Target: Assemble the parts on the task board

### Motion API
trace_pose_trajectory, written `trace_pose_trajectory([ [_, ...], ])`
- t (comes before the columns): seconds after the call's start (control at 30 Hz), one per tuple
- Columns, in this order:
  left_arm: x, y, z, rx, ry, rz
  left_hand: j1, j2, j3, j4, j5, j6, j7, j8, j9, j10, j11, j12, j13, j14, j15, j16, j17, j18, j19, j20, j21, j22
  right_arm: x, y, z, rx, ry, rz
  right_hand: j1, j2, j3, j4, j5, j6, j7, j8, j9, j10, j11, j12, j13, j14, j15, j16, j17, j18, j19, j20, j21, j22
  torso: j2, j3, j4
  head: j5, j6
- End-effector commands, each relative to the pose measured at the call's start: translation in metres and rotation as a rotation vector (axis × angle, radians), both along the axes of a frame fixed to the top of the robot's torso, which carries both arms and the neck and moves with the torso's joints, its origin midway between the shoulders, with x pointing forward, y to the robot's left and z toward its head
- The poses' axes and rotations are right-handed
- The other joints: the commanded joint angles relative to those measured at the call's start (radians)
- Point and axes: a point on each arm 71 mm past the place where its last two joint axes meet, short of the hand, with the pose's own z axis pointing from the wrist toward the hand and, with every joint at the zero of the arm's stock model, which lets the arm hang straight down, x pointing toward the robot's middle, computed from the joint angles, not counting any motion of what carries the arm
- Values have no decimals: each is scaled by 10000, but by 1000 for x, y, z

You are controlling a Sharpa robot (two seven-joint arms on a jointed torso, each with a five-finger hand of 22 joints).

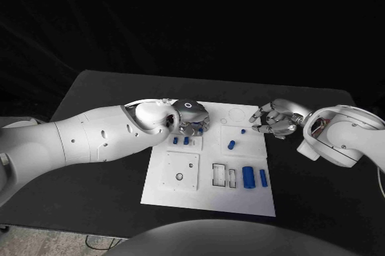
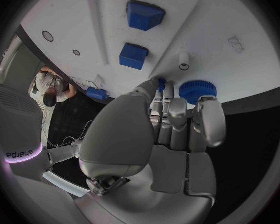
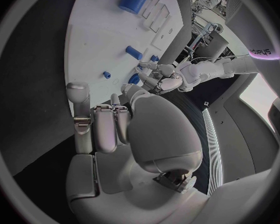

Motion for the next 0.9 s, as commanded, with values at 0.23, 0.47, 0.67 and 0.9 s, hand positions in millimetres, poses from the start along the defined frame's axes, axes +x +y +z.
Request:
trace_pose_trajectory([
  [0.23,-2,4,3,-194,-64,22,21,-60,117,-39,-32,184,38,-126,-155,477,8,-488,-337,-38,-4,-111,-219,-89,55,-9,12,1923,0,0,-1,-60,163,38,50,-52,96,-8,48,26,58,52,-15,-115,10,-77,1065,33,54,-77,359,195,-85,4,-111,331,-9,-1,22,0,2],
  [0.47,-1,8,27,-819,-447,53,20,-102,143,-45,-70,211,40,-186,-231,516,20,-780,-511,-44,4,-174,-345,-70,0,-12,-78,1896,0,0,-2,-73,190,42,58,-41,126,-17,47,28,64,56,-19,-160,16,-118,1026,3,58,-137,305,206,-118,8,-194,313,-10,8,8,4,2],
  [0.67,1,18,51,-1063,-564,128,19,-120,152,-41,-125,231,27,-215,-270,532,14,-929,-599,-119,7,-265,-502,-41,-90,-10,-211,1855,-1,-1,-1,-73,191,27,59,-41,139,-21,45,28,67,57,-22,-190,19,-146,1000,-19,61,-185,263,214,-139,10,-247,302,-8,15,21,-6,2],
  [0.9,3,36,58,-701,-289,477,-4,-140,151,-13,-203,191,14,-286,-335,528,9,-1126,-710,-247,7,-383,-693,-10,-204,-1,-372,1809,-1,-1,-2,-87,277,36,52,-51,158,-25,40,25,70,60,-27,-239,22,-191,958,-50,66,-248,208,224,-174,15,-330,285,-1,-2,30,-3,2],
])
